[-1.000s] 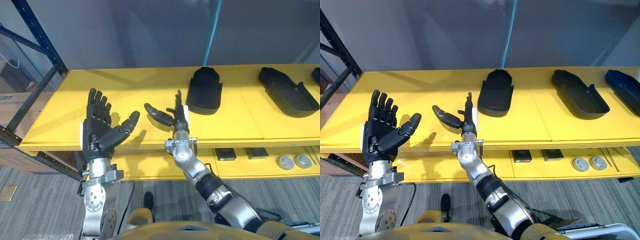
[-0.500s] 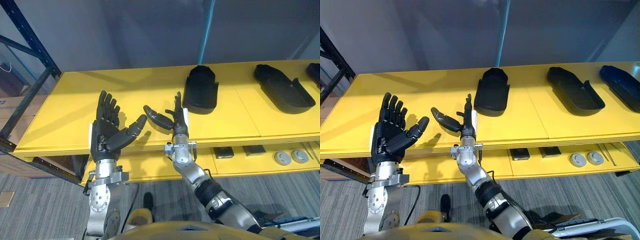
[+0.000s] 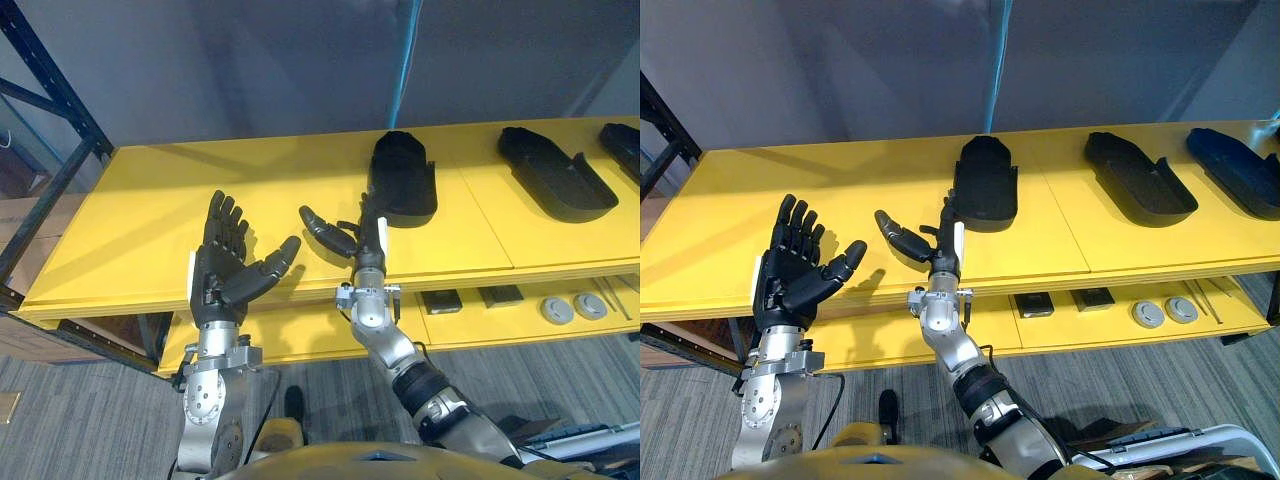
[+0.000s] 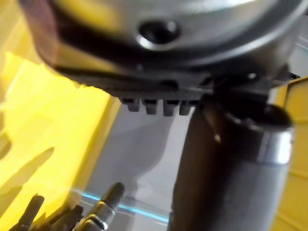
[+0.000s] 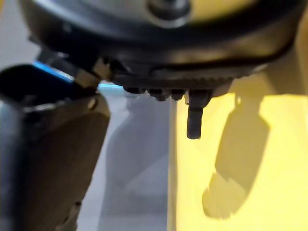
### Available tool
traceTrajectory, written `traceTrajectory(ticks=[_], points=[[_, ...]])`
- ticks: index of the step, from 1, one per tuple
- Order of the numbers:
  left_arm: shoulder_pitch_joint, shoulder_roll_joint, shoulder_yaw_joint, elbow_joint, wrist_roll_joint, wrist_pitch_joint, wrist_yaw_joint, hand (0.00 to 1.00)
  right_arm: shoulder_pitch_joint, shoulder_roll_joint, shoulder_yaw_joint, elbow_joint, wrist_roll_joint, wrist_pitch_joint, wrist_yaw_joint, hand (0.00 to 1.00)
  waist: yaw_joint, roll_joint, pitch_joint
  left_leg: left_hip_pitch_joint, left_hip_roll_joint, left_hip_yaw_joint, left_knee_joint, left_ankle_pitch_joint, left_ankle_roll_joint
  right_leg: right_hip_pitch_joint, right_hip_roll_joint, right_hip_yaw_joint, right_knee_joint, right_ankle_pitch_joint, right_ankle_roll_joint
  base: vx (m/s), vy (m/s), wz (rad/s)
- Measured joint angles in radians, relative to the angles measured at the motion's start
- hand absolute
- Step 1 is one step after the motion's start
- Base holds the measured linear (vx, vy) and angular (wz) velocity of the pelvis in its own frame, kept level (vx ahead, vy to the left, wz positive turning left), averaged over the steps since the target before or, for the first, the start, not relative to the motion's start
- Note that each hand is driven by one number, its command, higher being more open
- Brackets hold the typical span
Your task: Walk over and take three plastic housings, then place them on the shelf
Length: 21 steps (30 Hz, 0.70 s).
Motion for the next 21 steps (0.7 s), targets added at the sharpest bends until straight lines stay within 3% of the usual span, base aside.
traceTrajectory(ticks=[12,21], points=[[0.000,0.000,-0.018,0.000,0.001,0.000,-0.001,1.00,0.012,-0.003,-0.056,-0.016,0.000,0.004,0.002,1.00,-0.003,0.000,0.000,0.005,-0.003,0.007,0.000,-0.002,0.004,-0.001,-0.007,0.007,0.008,0.000,0.001,0.00,-0.001,0.00],[0.000,0.000,-0.019,0.000,0.002,0.002,-0.002,1.00,0.028,-0.022,-0.068,-0.028,0.001,-0.012,0.061,1.00,-0.005,0.000,0.000,0.006,-0.003,0.008,0.000,-0.002,0.004,-0.001,-0.008,0.008,0.009,0.000,0.001,0.00,0.000,0.00]])
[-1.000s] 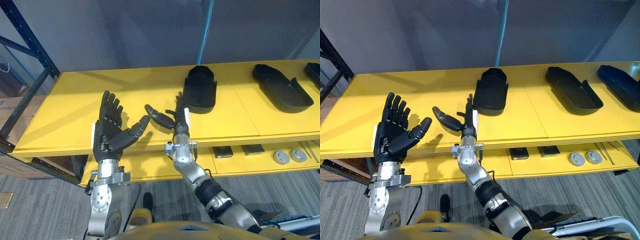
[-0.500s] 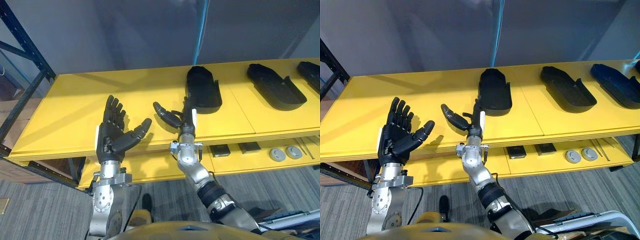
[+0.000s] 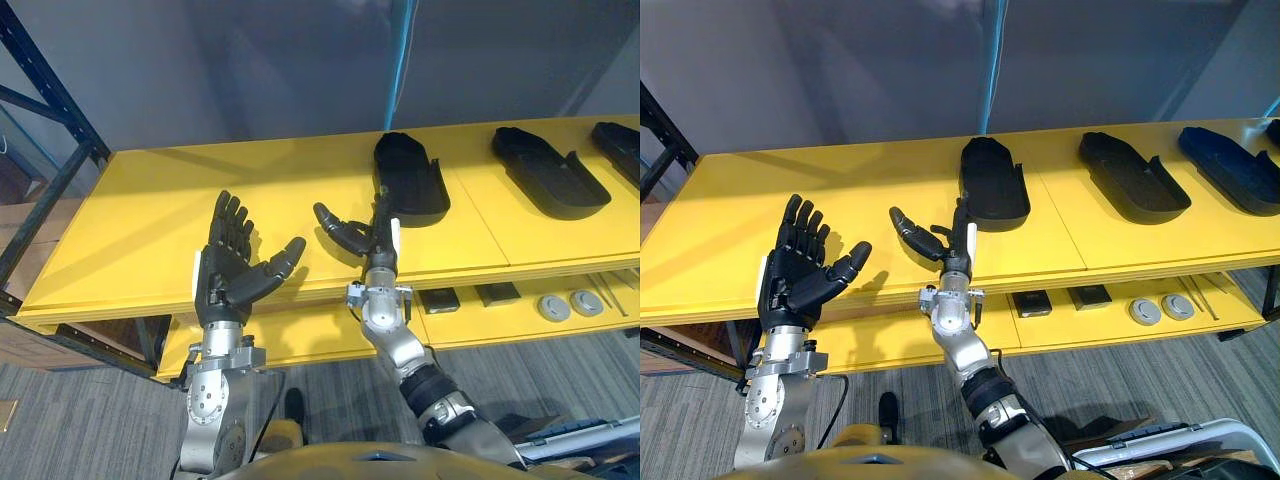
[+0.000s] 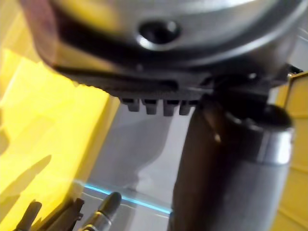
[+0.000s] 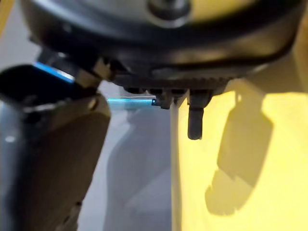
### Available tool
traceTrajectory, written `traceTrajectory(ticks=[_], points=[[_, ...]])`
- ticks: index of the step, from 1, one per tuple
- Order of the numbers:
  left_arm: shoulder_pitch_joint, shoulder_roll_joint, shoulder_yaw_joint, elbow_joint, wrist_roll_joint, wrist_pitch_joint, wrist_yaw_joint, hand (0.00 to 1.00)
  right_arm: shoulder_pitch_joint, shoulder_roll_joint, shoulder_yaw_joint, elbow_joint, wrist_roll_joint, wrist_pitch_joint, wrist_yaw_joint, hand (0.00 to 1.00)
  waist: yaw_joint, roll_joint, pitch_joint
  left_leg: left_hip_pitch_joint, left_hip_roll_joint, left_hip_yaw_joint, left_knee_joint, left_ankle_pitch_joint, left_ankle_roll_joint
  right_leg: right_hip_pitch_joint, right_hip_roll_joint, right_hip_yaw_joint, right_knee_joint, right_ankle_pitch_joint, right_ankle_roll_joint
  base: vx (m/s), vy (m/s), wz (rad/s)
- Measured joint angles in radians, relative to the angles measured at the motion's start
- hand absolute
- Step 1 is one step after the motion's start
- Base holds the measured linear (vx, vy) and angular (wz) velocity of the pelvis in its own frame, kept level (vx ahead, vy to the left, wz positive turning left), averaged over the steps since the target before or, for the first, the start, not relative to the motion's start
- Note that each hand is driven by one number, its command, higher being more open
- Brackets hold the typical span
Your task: Walk over and take three plastic housings, then place them on the shelf
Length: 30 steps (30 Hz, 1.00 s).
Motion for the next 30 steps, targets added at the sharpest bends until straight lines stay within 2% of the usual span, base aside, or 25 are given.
traceTrajectory(ticks=[7,10,13,15,16,19,21,22,24,26,30], points=[[0.000,0.000,0.000,-0.001,0.001,0.017,0.000,1.00,0.018,-0.016,-0.001,-0.027,0.009,-0.019,0.039,1.00,0.000,0.000,0.000,0.000,0.000,0.002,0.000,-0.001,0.002,-0.002,0.000,0.001,-0.001,0.000,0.000,0.00,0.000,0.00],[0.000,0.000,0.002,-0.007,0.003,0.017,0.006,1.00,0.084,-0.028,-0.007,-0.137,0.006,-0.022,0.084,1.00,0.000,0.000,0.000,-0.008,0.001,0.009,0.000,-0.003,0.003,-0.013,0.000,0.004,-0.001,0.000,0.000,0.00,0.000,-0.05],[0.000,-0.001,0.011,-0.015,0.014,-0.016,0.066,1.00,0.176,-0.083,-0.007,-0.334,-0.026,-0.037,0.136,1.00,-0.013,-0.002,-0.001,-0.013,0.001,0.018,0.000,-0.006,0.001,-0.022,0.000,0.016,-0.005,0.001,0.000,0.02,-0.009,-0.08],[0.000,-0.002,0.046,-0.060,0.012,-0.054,0.098,1.00,0.241,-0.148,-0.019,-0.542,0.029,-0.079,0.237,1.00,-0.026,-0.008,-0.001,-0.014,0.006,0.032,0.000,-0.008,-0.002,-0.028,0.005,0.028,-0.016,0.008,-0.001,0.04,-0.023,-0.18],[-0.001,-0.002,0.054,-0.080,0.012,-0.066,0.101,1.00,0.257,-0.160,-0.030,-0.591,0.056,-0.097,0.265,1.00,-0.028,-0.011,-0.002,-0.014,0.008,0.038,0.000,-0.008,-0.001,-0.028,0.007,0.032,-0.019,0.011,-0.001,0.04,-0.035,-0.23],[-0.023,-0.001,0.061,-0.178,0.047,-0.146,0.088,1.00,0.332,-0.176,-0.135,-0.776,0.258,-0.204,0.437,1.00,-0.046,-0.033,-0.010,-0.003,0.019,0.055,0.000,-0.006,0.000,-0.029,0.016,0.055,-0.020,0.018,0.000,0.05,-0.050,-0.18],[-0.042,0.000,0.050,-0.205,0.054,-0.166,0.062,1.00,0.357,-0.174,-0.197,-0.820,0.330,-0.230,0.475,1.00,-0.059,-0.036,-0.011,0.008,0.020,0.071,0.000,-0.009,-0.002,-0.030,0.015,0.071,-0.018,0.017,-0.001,0.02,-0.022,-0.28],[-0.058,0.000,0.033,-0.220,0.062,-0.172,0.034,1.00,0.392,-0.164,-0.260,-0.843,0.369,-0.245,0.485,1.00,-0.076,-0.036,-0.010,0.022,0.022,0.096,0.000,-0.015,-0.002,-0.032,0.014,0.095,-0.017,0.019,-0.001,0.00,0.004,-0.43],[-0.058,0.001,0.002,-0.223,0.079,-0.179,-0.007,1.00,0.466,-0.145,-0.330,-0.855,0.371,-0.245,0.469,1.00,-0.093,-0.037,-0.011,0.041,0.028,0.138,0.000,-0.033,-0.008,-0.045,0.013,0.139,-0.017,0.014,-0.009,-0.02,0.016,-0.68],[-0.057,0.005,-0.041,-0.222,0.075,-0.178,-0.052,1.00,0.551,-0.120,-0.376,-0.856,0.369,-0.244,0.426,1.00,-0.125,-0.036,-0.010,0.051,0.036,0.182,-0.001,-0.045,-0.014,-0.068,0.017,0.182,-0.016,0.016,-0.010,-0.02,0.015,-0.76],[-0.059,0.028,-0.205,-0.208,0.045,-0.177,-0.159,1.00,0.735,-0.067,-0.465,-0.854,0.281,-0.208,0.199,1.00,-0.209,-0.020,-0.018,0.069,0.045,0.297,0.000,-0.067,-0.020,-0.132,0.023,0.307,-0.020,0.037,-0.010,0.03,0.011,-0.80]])
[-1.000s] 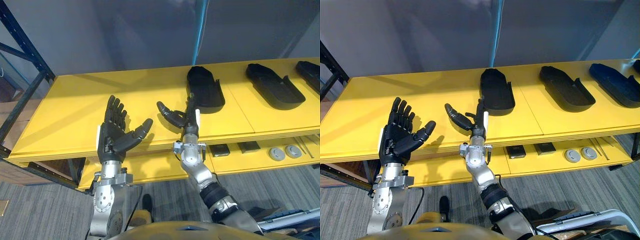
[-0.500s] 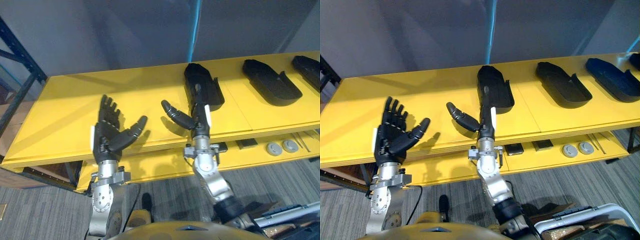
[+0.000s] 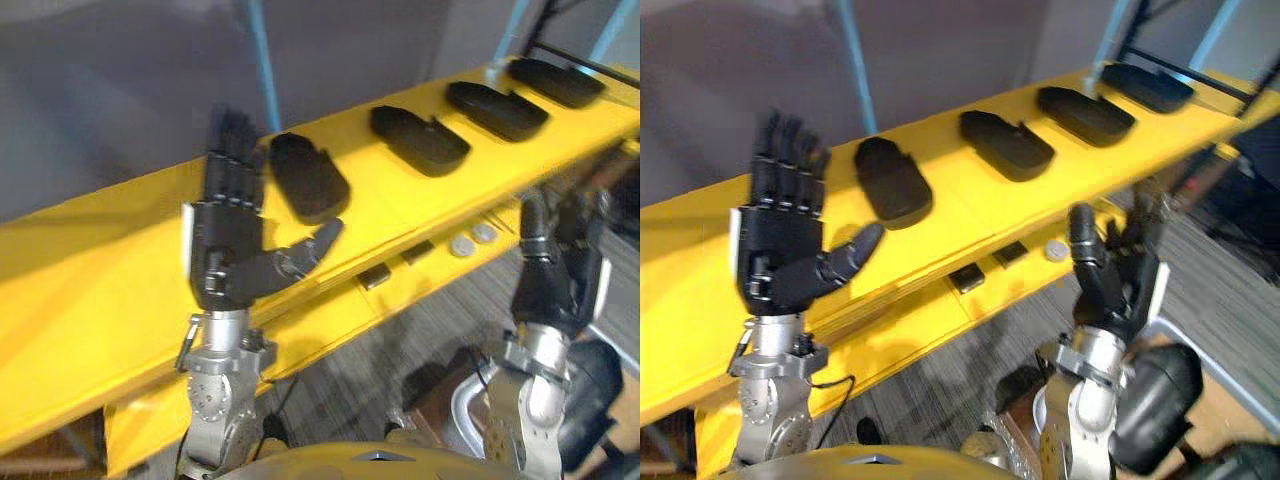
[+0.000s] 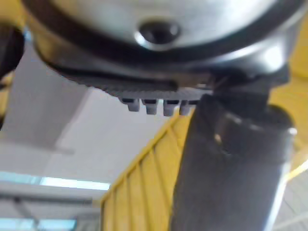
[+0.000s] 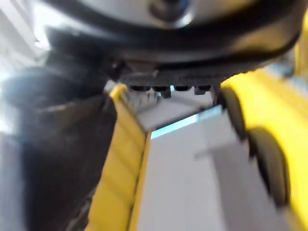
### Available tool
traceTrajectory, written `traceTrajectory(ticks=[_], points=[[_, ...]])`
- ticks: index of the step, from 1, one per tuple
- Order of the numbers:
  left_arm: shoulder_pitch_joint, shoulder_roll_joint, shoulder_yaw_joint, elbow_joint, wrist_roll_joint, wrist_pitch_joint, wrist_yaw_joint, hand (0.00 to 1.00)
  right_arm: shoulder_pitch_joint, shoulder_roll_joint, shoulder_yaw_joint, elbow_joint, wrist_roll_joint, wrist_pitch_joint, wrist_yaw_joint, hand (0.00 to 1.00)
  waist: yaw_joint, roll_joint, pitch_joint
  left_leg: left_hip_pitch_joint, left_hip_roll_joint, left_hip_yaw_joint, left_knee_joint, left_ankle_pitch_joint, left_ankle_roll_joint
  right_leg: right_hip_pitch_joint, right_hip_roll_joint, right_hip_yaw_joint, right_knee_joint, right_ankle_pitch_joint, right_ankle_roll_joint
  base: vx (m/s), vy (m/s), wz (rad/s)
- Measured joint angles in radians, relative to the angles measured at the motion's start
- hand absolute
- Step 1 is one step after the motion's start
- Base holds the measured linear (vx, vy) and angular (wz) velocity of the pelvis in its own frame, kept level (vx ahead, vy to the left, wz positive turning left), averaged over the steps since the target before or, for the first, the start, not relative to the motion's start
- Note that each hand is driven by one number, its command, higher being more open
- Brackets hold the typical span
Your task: Walk over and take three plastic housings, then place them on the shelf
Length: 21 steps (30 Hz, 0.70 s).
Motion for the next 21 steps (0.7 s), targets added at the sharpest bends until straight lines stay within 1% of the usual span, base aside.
traceTrajectory(ticks=[1,2,4,5,6,7,8,9,10,11,12,13,14,15,16,17,18,19,20,21], points=[[-0.002,0.006,-0.020,0.007,0.000,0.003,-0.010,1.00,0.022,0.004,-0.012,0.002,-0.009,0.003,-0.021,1.00,-0.010,0.003,-0.001,0.005,0.001,0.020,0.000,-0.002,0.001,-0.008,0.002,0.020,0.000,0.004,0.001,0.09,0.014,-1.15],[-0.023,0.024,-0.077,0.045,-0.004,0.022,-0.031,1.00,0.092,0.016,-0.036,0.005,-0.005,0.002,-0.056,1.00,-0.042,0.009,-0.004,0.030,0.006,0.075,0.000,-0.009,-0.004,-0.020,0.010,0.077,0.000,0.017,0.009,0.09,0.004,-0.92],[-0.050,0.030,-0.106,0.082,-0.006,0.036,-0.032,1.00,0.128,0.018,-0.046,0.005,0.009,0.002,-0.066,1.00,-0.068,0.009,-0.004,0.045,0.010,0.102,0.001,-0.015,-0.009,-0.021,0.016,0.105,-0.001,0.022,0.007,0.08,-0.004,-0.75],[-0.086,0.030,-0.132,0.119,-0.006,0.053,-0.027,1.00,0.151,0.017,-0.051,0.005,0.041,0.000,-0.064,1.00,-0.091,0.011,-0.003,0.061,0.013,0.129,0.003,-0.022,-0.013,-0.023,0.023,0.136,-0.002,0.027,0.006,0.07,-0.005,-0.74],[-0.124,0.030,-0.159,0.151,-0.006,0.070,-0.024,1.00,0.169,0.020,-0.052,0.006,0.072,-0.001,-0.056,1.00,-0.107,0.010,-0.002,0.076,0.016,0.145,0.004,-0.030,-0.016,-0.027,0.030,0.164,-0.001,0.029,0.005,0.05,-0.005,-0.73],[-0.140,0.030,-0.171,0.160,-0.007,0.084,-0.016,1.00,0.175,0.019,-0.051,0.007,0.096,-0.002,-0.038,1.00,-0.112,0.010,-0.002,0.081,0.015,0.142,0.006,-0.036,-0.019,-0.037,0.035,0.180,-0.001,0.030,0.005,0.01,-0.003,-0.83],[-0.164,0.031,-0.189,0.165,-0.009,0.108,0.006,1.00,0.173,0.018,-0.037,0.014,0.131,-0.004,0.007,1.00,-0.112,0.006,0.000,0.069,0.010,0.095,0.042,-0.081,-0.016,-0.059,0.041,0.223,0.003,0.030,0.004,-0.04,0.010,-1.11],[-0.180,0.032,-0.198,0.164,-0.011,0.129,0.044,1.00,0.156,0.008,-0.005,0.031,0.161,-0.007,0.070,1.00,-0.094,0.002,0.003,0.031,-0.005,-0.023,0.127,-0.164,-0.018,-0.079,0.050,0.278,0.004,0.032,-0.004,-0.04,0.012,-1.31],[-0.183,0.032,-0.199,0.165,-0.011,0.141,0.070,1.00,0.143,-0.004,0.017,0.046,0.171,-0.007,0.106,1.00,-0.082,0.002,0.005,0.010,-0.015,-0.095,0.179,-0.207,-0.014,-0.085,0.060,0.308,0.005,0.032,-0.004,-0.02,0.015,-1.39],[-0.182,0.033,-0.195,0.166,-0.012,0.156,0.106,1.00,0.119,-0.033,0.060,0.074,0.187,-0.007,0.148,1.00,-0.070,0.008,0.007,-0.017,-0.024,-0.183,0.250,-0.267,-0.011,-0.090,0.077,0.345,0.005,0.032,-0.004,0.01,0.018,-1.31],[-0.173,0.038,-0.188,0.166,-0.012,0.174,0.143,1.00,0.086,-0.076,0.124,0.118,0.193,-0.004,0.195,1.00,-0.055,0.019,0.008,-0.030,-0.029,-0.254,0.322,-0.327,-0.009,-0.086,0.103,0.388,0.008,0.033,-0.006,0.02,0.042,-1.16],[-0.156,0.040,-0.168,0.164,-0.023,0.183,0.135,1.00,0.060,-0.105,0.176,0.138,0.193,0.017,0.224,1.00,-0.045,0.029,0.014,-0.038,-0.030,-0.294,0.375,-0.367,-0.001,-0.084,0.118,0.404,0.026,0.033,-0.007,0.01,0.049,-0.70],[-0.144,0.039,-0.157,0.160,-0.034,0.189,0.116,1.00,0.052,-0.110,0.193,0.142,0.191,0.030,0.231,1.00,-0.039,0.035,0.015,-0.046,-0.030,-0.312,0.398,-0.382,0.001,-0.088,0.123,0.404,0.039,0.031,-0.010,0.01,0.052,-0.22],[-0.117,0.040,-0.139,0.153,-0.044,0.192,0.068,1.00,0.043,-0.115,0.228,0.148,0.190,0.061,0.233,1.00,-0.014,0.042,0.019,-0.059,-0.032,-0.341,0.442,-0.403,0.006,-0.105,0.135,0.404,0.071,0.021,-0.021,-0.02,0.054,-0.07],[-0.096,0.040,-0.124,0.144,-0.044,0.191,0.041,1.00,0.044,-0.112,0.248,0.154,0.190,0.079,0.233,1.00,0.006,0.042,0.020,-0.069,-0.032,-0.354,0.465,-0.411,0.006,-0.123,0.140,0.406,0.095,0.018,-0.021,-0.02,0.046,-0.07],[-0.083,0.041,-0.116,0.136,-0.044,0.191,0.027,1.00,0.042,-0.109,0.259,0.158,0.190,0.087,0.233,1.00,0.014,0.039,0.022,-0.076,-0.032,-0.358,0.477,-0.415,0.008,-0.131,0.144,0.408,0.113,0.020,-0.016,-0.02,0.059,-0.10],[-0.060,0.042,-0.107,0.119,-0.044,0.191,-0.001,1.00,0.044,-0.098,0.274,0.161,0.190,0.098,0.233,1.00,0.029,0.031,0.032,-0.082,-0.032,-0.367,0.497,-0.421,0.012,-0.144,0.149,0.410,0.138,0.019,-0.017,-0.01,0.062,-0.17],[-0.048,0.044,-0.093,0.101,-0.044,0.190,-0.021,1.00,0.047,-0.085,0.280,0.162,0.187,0.100,0.239,1.00,0.031,0.027,0.048,-0.079,-0.033,-0.365,0.513,-0.429,0.016,-0.147,0.152,0.409,0.161,0.019,-0.017,-0.02,0.075,-0.21],[-0.045,0.047,-0.086,0.094,-0.044,0.190,-0.029,1.00,0.051,-0.078,0.280,0.162,0.187,0.100,0.244,1.00,0.029,0.017,0.057,-0.079,-0.033,-0.359,0.521,-0.434,0.019,-0.149,0.153,0.407,0.169,0.020,-0.015,-0.06,0.063,-0.37],[-0.035,0.052,-0.074,0.076,-0.045,0.190,-0.042,1.00,0.063,-0.063,0.276,0.162,0.171,0.100,0.254,1.00,0.030,-0.004,0.077,-0.069,-0.032,-0.337,0.534,-0.442,0.026,-0.150,0.150,0.387,0.177,0.027,-0.006,-0.10,0.041,-0.60]])
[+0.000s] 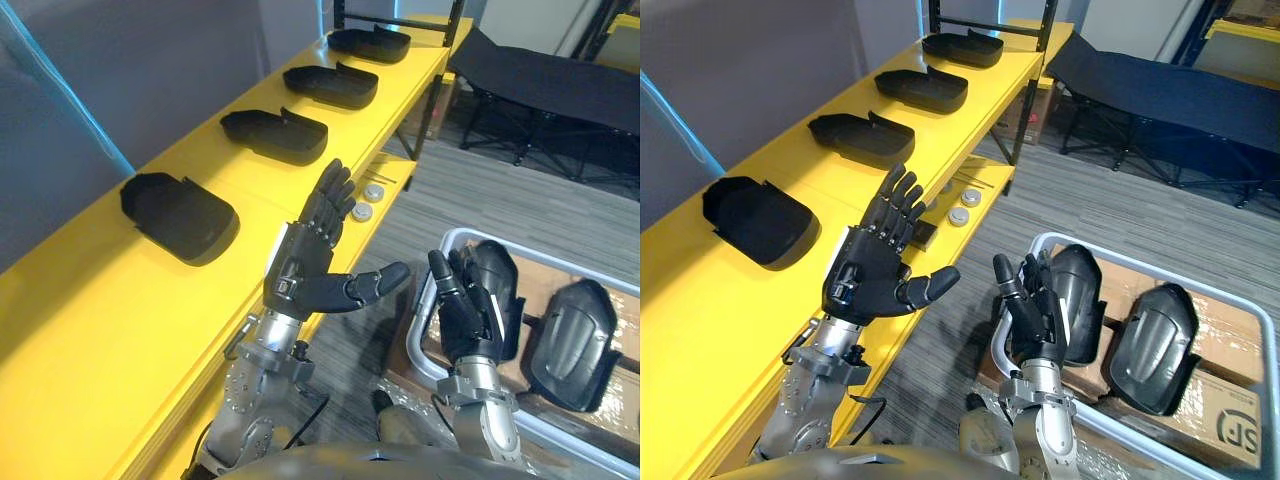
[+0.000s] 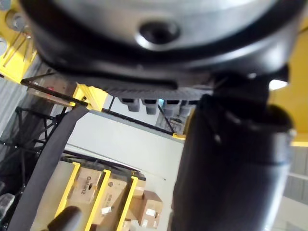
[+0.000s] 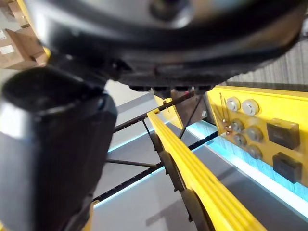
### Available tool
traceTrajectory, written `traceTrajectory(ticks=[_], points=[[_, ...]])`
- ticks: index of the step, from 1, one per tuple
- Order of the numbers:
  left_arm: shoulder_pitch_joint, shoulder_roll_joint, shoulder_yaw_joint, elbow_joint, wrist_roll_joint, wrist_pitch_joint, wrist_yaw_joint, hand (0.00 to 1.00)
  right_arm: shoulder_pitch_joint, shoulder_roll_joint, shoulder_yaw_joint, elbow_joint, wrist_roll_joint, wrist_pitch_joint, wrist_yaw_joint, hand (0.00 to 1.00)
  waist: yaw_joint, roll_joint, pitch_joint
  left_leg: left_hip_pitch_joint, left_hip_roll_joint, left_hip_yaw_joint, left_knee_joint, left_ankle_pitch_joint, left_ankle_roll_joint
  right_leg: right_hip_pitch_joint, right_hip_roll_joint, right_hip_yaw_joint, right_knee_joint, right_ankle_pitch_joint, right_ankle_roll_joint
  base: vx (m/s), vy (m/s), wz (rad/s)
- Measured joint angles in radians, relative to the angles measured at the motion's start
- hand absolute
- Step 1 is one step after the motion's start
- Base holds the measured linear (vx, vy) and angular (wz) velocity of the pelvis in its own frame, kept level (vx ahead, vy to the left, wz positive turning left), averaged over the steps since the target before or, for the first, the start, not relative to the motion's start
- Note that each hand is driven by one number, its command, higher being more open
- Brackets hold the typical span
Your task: Walk over and take three plastic housings, then place them on the shelf
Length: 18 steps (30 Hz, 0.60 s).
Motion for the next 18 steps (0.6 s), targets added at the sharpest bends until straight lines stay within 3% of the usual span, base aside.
traceTrajectory(ticks=[2,3,5,7,9,10,12,13,14,15,16,17,18], points=[[0.016,0.000,0.020,-0.011,-0.013,0.001,-0.009,1.00,0.009,0.003,-0.011,0.000,-0.058,-0.011,0.013,1.00,0.017,-0.024,0.027,0.019,0.006,0.038,0.006,-0.008,0.013,0.012,-0.006,-0.042,-0.027,0.043,-0.004,-0.15,0.032,-0.68],[0.016,0.009,0.027,-0.011,-0.028,0.003,-0.011,1.00,0.005,-0.001,-0.020,0.000,-0.055,-0.024,0.038,1.00,0.019,-0.031,0.029,0.012,0.014,0.065,-0.011,0.001,0.035,0.024,-0.014,-0.059,-0.102,0.105,-0.001,-0.20,0.035,-0.58],[0.013,0.008,0.069,-0.012,-0.035,0.017,-0.020,1.00,-0.055,-0.027,-0.010,0.007,-0.035,-0.042,0.049,1.00,0.028,-0.023,0.032,-0.003,0.034,0.105,-0.039,0.021,0.053,-0.016,-0.022,-0.156,0.001,0.048,-0.051,-0.17,0.028,-0.54],[0.010,0.010,0.105,-0.012,-0.040,0.046,-0.012,1.00,-0.167,-0.072,0.031,0.048,-0.042,-0.062,0.034,1.00,0.047,-0.011,0.035,0.001,0.050,0.126,-0.065,0.053,0.055,-0.024,-0.054,-0.271,0.128,-0.032,-0.073,-0.11,-0.025,-0.37],[0.008,0.010,0.153,-0.010,-0.040,0.075,0.016,1.00,-0.355,-0.110,0.100,0.120,-0.109,-0.066,-0.038,1.00,0.085,-0.013,0.034,-0.017,0.090,0.157,-0.048,0.084,0.026,-0.010,-0.148,-0.403,0.273,-0.126,-0.130,-0.11,-0.148,-0.38],[0.008,0.009,0.165,-0.009,-0.040,0.083,0.021,1.00,-0.394,-0.114,0.120,0.137,-0.124,-0.065,-0.051,1.00,0.097,-0.009,0.036,-0.025,0.107,0.161,-0.037,0.087,0.021,-0.004,-0.176,-0.426,0.306,-0.137,-0.144,-0.10,-0.260,-0.35],[0.013,0.007,0.207,-0.002,-0.045,0.088,0.030,1.00,-0.475,-0.114,0.182,0.181,-0.142,-0.057,-0.090,1.00,0.138,-0.008,0.035,-0.074,0.159,0.147,0.015,0.104,-0.008,0.029,-0.290,-0.477,0.370,-0.144,-0.164,-0.10,-0.343,-0.14],[0.013,0.007,0.218,-0.001,-0.051,0.088,0.030,1.00,-0.482,-0.111,0.189,0.183,-0.143,-0.055,-0.094,1.00,0.143,-0.015,0.033,-0.095,0.169,0.134,0.036,0.107,-0.019,0.032,-0.309,-0.475,0.361,-0.133,-0.155,-0.10,-0.379,0.05],[0.011,0.009,0.226,0.001,-0.074,0.089,0.027,1.00,-0.483,-0.109,0.189,0.184,-0.153,-0.054,-0.104,1.00,0.144,-0.010,0.033,-0.130,0.187,0.105,0.055,0.117,-0.041,0.023,-0.270,-0.480,0.353,-0.149,-0.112,-0.09,-0.318,-0.10],[0.017,-0.008,0.229,0.006,-0.115,0.097,0.007,1.00,-0.475,-0.108,0.174,0.188,-0.176,-0.043,-0.122,1.00,0.156,0.014,0.033,-0.151,0.219,0.050,0.030,0.123,-0.050,0.002,-0.219,-0.489,0.337,-0.153,-0.114,-0.12,-0.440,-0.45],[0.018,-0.013,0.221,0.005,-0.168,0.111,-0.028,1.00,-0.451,-0.103,0.148,0.198,-0.179,-0.023,-0.131,1.00,0.159,0.016,0.033,-0.147,0.256,0.031,-0.019,0.157,-0.076,-0.003,-0.179,-0.473,0.290,-0.176,-0.087,-0.08,-0.368,-0.70],[0.012,-0.012,0.219,0.004,-0.196,0.117,-0.048,1.00,-0.426,-0.088,0.123,0.198,-0.178,-0.012,-0.136,1.00,0.157,-0.002,0.033,-0.144,0.269,0.044,-0.040,0.184,-0.116,-0.011,-0.177,-0.489,0.291,-0.224,-0.077,-0.10,-0.452,-0.85],[0.003,-0.016,0.219,0.008,-0.243,0.144,-0.062,1.00,-0.388,-0.068,0.081,0.198,-0.171,0.005,-0.127,1.00,0.148,-0.030,0.039,-0.135,0.265,0.068,-0.051,0.199,-0.147,-0.035,-0.191,-0.525,0.312,-0.276,-0.008,-0.08,-0.322,-0.62]])
